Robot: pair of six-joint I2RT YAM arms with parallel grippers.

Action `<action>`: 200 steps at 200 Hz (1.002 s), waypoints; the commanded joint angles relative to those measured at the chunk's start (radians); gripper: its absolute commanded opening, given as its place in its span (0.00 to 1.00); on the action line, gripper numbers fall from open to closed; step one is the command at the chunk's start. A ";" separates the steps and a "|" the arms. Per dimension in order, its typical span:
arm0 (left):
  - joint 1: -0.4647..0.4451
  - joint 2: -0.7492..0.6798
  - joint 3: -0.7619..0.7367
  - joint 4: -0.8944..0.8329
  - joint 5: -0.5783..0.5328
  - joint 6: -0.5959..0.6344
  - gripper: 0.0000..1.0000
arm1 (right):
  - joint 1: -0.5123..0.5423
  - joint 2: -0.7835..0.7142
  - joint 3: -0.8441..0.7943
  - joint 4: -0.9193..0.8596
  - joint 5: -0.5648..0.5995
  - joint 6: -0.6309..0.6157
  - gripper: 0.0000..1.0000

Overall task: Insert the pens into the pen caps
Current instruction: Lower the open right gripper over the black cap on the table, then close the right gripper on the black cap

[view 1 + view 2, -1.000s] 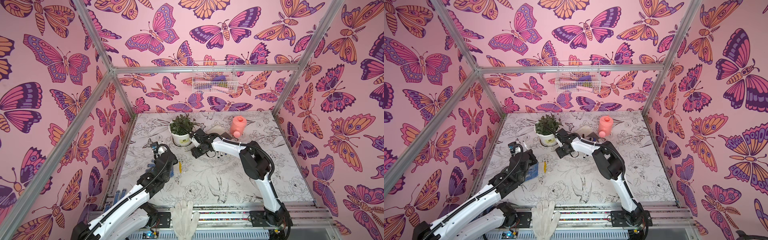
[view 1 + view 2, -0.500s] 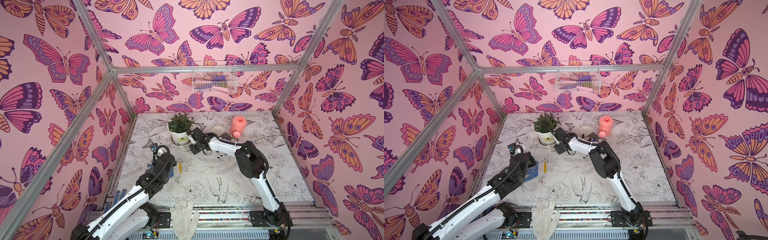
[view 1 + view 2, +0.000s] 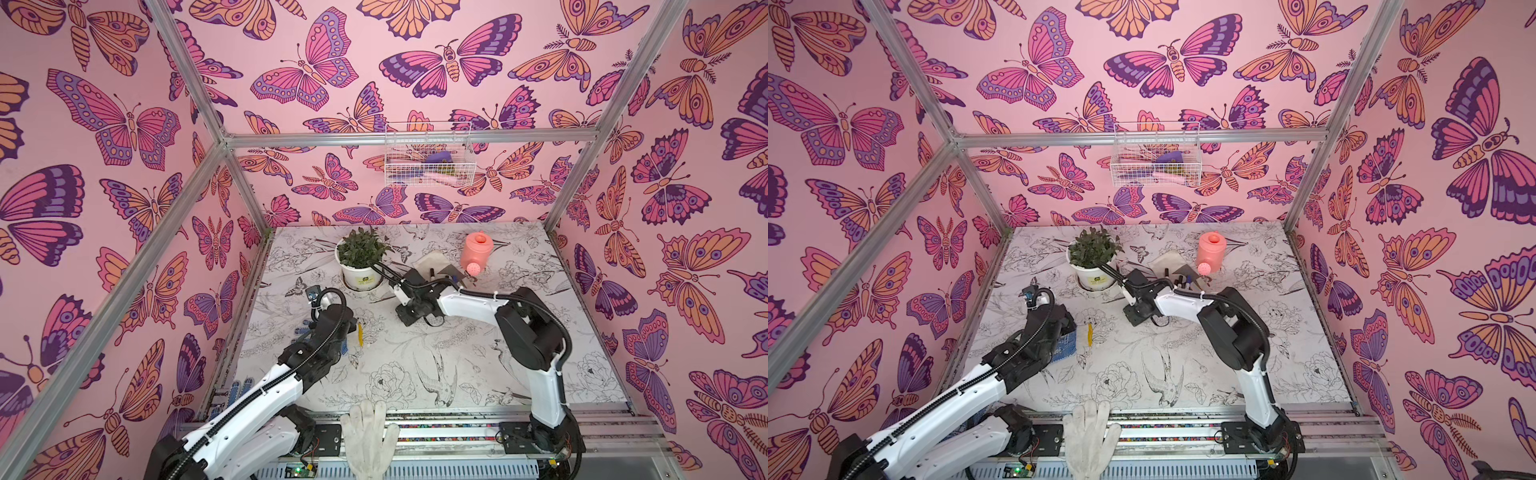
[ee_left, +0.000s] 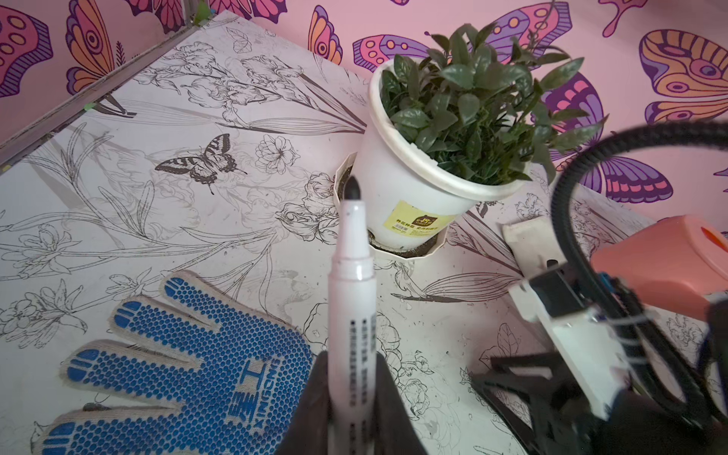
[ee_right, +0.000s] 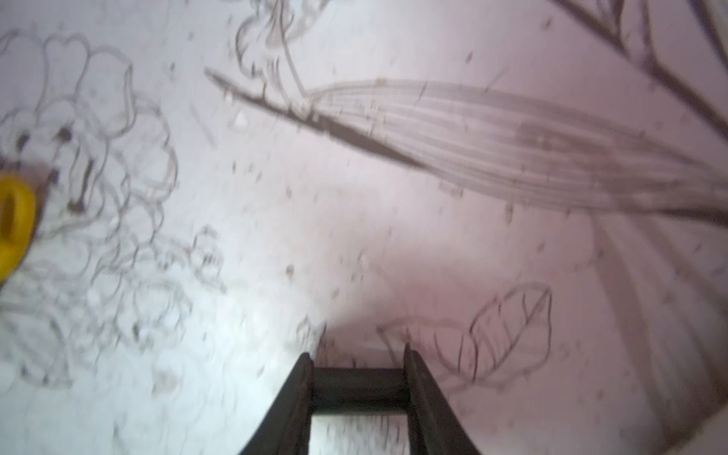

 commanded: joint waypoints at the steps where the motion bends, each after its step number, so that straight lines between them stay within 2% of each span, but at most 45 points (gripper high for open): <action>1: 0.006 0.027 0.026 0.038 0.015 0.002 0.00 | 0.011 -0.081 -0.075 0.000 -0.054 -0.041 0.32; 26: 0.005 0.064 0.039 0.061 0.028 -0.008 0.00 | 0.011 -0.104 -0.134 -0.011 -0.055 -0.053 0.36; 68: 0.000 0.099 0.052 0.086 0.033 -0.016 0.00 | 0.012 -0.105 -0.141 -0.032 -0.054 -0.070 0.44; 113: -0.002 0.111 0.057 0.103 0.030 -0.005 0.00 | 0.011 -0.162 -0.168 -0.061 -0.036 -0.057 0.62; 164: -0.004 0.143 0.065 0.121 0.056 -0.006 0.00 | 0.012 -0.310 -0.264 -0.138 -0.070 -0.015 0.64; 200: -0.008 0.161 0.075 0.133 0.067 0.004 0.00 | 0.012 -0.292 -0.288 -0.169 -0.241 -0.017 0.62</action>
